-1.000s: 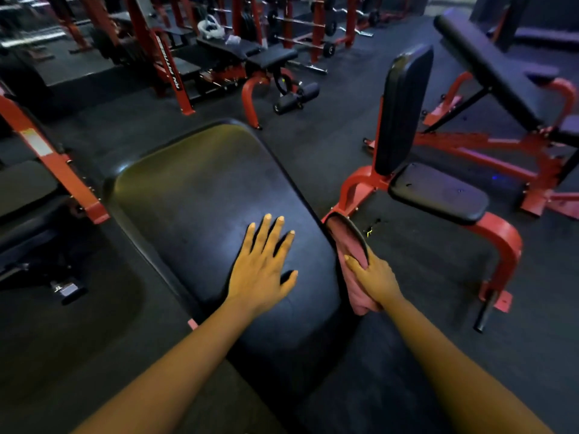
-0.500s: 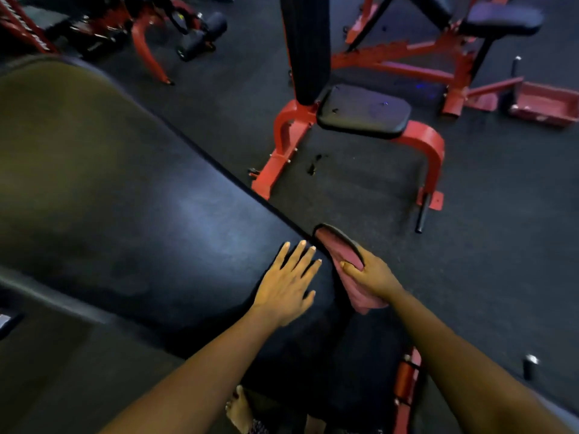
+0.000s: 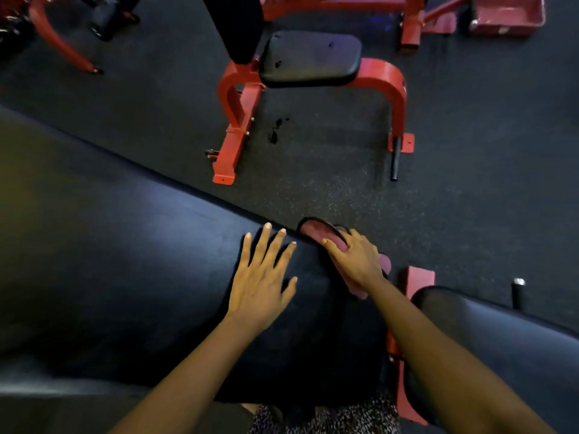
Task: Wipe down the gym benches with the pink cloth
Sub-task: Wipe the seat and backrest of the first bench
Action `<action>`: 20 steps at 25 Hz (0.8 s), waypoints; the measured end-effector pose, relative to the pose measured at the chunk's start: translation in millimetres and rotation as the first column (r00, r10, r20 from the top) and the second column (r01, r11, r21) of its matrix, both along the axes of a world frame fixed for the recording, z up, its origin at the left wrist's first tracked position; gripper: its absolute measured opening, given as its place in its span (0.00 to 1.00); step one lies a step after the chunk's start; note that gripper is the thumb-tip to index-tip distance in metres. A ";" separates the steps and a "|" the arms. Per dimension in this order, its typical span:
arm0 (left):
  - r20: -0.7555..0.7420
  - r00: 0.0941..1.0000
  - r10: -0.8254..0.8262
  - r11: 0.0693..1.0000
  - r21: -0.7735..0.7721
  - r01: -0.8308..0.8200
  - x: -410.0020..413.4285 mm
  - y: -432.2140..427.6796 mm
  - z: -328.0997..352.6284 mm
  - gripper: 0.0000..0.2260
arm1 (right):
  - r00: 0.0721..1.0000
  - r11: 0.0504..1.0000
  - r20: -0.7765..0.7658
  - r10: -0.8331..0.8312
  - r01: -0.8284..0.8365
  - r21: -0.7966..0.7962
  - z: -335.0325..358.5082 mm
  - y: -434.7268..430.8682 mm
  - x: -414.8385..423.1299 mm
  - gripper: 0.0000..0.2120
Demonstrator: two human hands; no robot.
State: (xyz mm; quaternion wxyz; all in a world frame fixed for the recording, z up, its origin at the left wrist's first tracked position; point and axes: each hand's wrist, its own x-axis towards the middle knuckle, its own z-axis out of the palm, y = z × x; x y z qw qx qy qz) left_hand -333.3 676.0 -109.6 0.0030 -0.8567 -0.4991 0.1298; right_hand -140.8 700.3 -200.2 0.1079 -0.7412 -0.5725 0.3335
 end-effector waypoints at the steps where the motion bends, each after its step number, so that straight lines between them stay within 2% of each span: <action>1: 0.020 1.000 -0.021 0.999 -0.024 0.021 10.4 -2.4 -6.7 0.27 | 0.999 0.999 -0.001 -0.051 0.051 -0.005 -6.9 -5.1 5.7 0.27; 6: -0.020 0.976 -0.215 0.963 -0.169 0.209 57.1 -12.6 -48.0 0.28 | 0.973 0.975 -0.061 -0.221 0.220 -0.023 -42.4 -18.9 35.0 0.26; 8: -0.036 0.950 -0.311 0.935 -0.188 0.300 70.6 -16.4 -61.6 0.28 | 0.948 0.950 -0.079 -0.307 0.301 -0.087 -62.5 -27.1 50.4 0.29; 10: -0.076 0.922 -0.380 0.910 -0.208 0.358 75.4 -20.0 -72.9 0.29 | 0.891 0.895 -0.149 -0.429 0.396 -0.204 -83.8 -38.5 68.4 0.31; 12: -0.135 0.905 -0.403 0.907 -0.189 0.376 74.8 -20.5 -80.2 0.30 | 0.773 0.809 -0.269 -0.575 0.489 -0.327 -101.5 -54.6 81.5 0.31; 14: -0.200 0.897 -0.395 0.914 -0.181 0.363 74.6 -20.3 -85.0 0.30 | 0.655 0.723 -0.317 -0.686 0.563 -0.401 -115.3 -71.6 84.3 0.31; 20: -0.257 0.874 -0.413 0.910 -0.133 0.392 76.9 -21.3 -89.6 0.31 | 0.575 0.641 -0.286 -0.766 0.661 -0.390 -113.9 -123.8 60.9 0.30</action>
